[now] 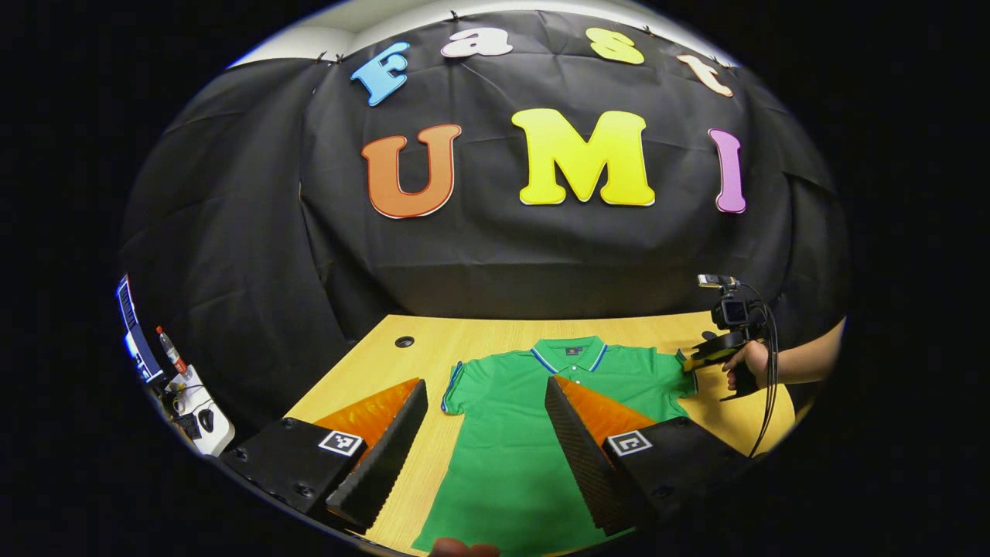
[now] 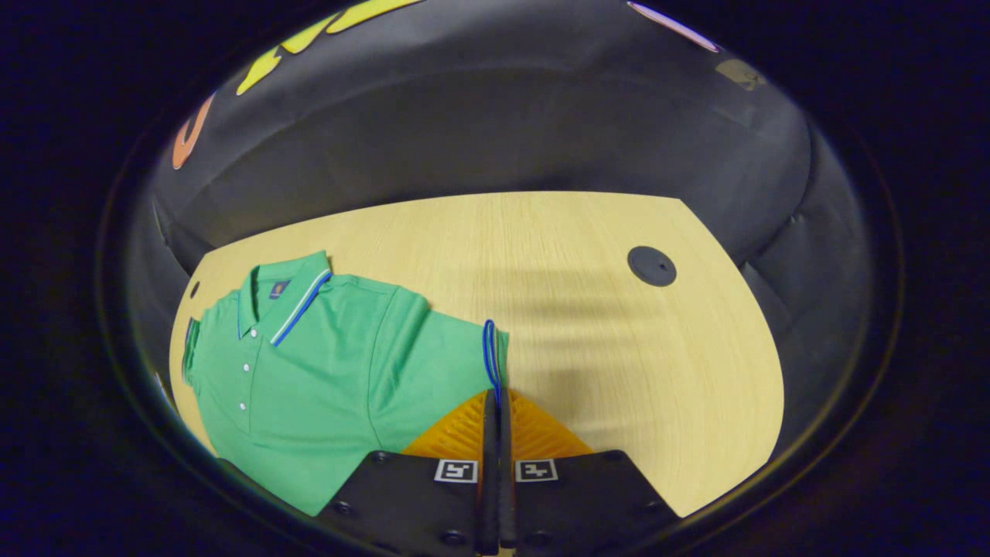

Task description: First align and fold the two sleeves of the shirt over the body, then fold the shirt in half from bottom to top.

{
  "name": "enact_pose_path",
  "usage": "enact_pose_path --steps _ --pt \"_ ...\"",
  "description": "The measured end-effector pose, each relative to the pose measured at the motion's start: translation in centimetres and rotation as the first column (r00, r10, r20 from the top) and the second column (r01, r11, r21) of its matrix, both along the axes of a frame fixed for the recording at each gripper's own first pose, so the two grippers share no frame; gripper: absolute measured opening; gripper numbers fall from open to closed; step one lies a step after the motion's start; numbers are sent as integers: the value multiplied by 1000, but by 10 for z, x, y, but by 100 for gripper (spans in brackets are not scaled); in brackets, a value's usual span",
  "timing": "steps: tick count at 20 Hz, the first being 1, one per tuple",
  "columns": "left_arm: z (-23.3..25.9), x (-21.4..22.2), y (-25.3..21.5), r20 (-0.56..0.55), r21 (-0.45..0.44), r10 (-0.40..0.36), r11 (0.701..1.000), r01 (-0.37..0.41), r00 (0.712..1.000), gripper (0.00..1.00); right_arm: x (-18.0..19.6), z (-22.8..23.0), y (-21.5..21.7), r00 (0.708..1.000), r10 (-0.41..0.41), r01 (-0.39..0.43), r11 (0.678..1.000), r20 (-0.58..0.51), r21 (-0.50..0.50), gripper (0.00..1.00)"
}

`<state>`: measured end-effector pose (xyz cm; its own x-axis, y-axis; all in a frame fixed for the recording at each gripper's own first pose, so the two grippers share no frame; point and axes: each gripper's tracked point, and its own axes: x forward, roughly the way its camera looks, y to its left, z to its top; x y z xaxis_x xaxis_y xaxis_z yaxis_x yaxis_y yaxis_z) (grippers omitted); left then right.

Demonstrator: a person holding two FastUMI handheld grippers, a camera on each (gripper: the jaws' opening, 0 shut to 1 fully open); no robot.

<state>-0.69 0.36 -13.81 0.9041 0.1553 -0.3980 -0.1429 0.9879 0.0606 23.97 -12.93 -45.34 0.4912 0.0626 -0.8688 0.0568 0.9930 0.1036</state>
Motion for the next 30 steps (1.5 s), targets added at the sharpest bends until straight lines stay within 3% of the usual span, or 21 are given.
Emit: enact_pose_path --steps 8,16,28,30 --pt "0 -3 16 16 -14 24 1000 -24 1000 99 9 44 12 998 -20 19 1000 65 8 3" --pt "-5 -12 38 19 -43 58 997 -57 998 99 10 87 73 995 -21 14 998 96 68 3" --pt "-20 -38 93 -22 -45 127 991 -128 992 99 8 73 176 991 98 -102 994 89 37 3" --pt "-22 -40 100 -28 -36 127 991 -128 991 99 10 74 186 990 100 -105 994 100 45 8"
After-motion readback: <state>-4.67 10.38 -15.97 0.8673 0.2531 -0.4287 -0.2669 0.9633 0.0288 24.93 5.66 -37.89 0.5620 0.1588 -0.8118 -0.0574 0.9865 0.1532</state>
